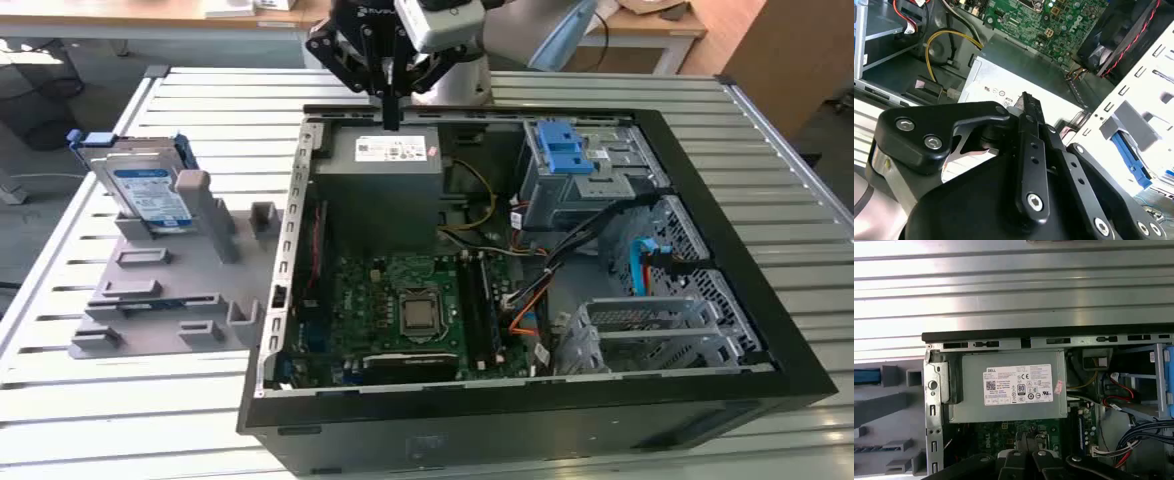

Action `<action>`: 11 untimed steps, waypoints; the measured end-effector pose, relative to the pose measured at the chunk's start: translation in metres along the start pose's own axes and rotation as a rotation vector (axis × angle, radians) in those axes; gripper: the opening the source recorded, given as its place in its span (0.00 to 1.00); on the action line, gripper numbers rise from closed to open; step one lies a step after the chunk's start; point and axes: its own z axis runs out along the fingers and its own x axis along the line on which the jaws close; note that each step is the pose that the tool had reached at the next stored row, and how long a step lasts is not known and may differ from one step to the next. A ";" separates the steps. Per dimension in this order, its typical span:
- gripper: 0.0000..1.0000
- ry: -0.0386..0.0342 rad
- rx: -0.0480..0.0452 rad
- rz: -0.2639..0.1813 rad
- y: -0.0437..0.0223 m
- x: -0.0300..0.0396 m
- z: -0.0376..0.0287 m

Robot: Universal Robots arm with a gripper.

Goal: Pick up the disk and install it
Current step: 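Reach for the disk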

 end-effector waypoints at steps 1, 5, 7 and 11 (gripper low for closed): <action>0.11 0.0000 0.0000 0.000 0.0000 0.0000 0.0000; 0.11 0.0000 0.0001 0.000 0.0000 0.0003 0.0000; 0.11 0.0000 0.0000 0.000 0.0000 0.0009 0.0000; 0.11 0.0000 0.0000 0.000 -0.0002 0.0025 -0.0001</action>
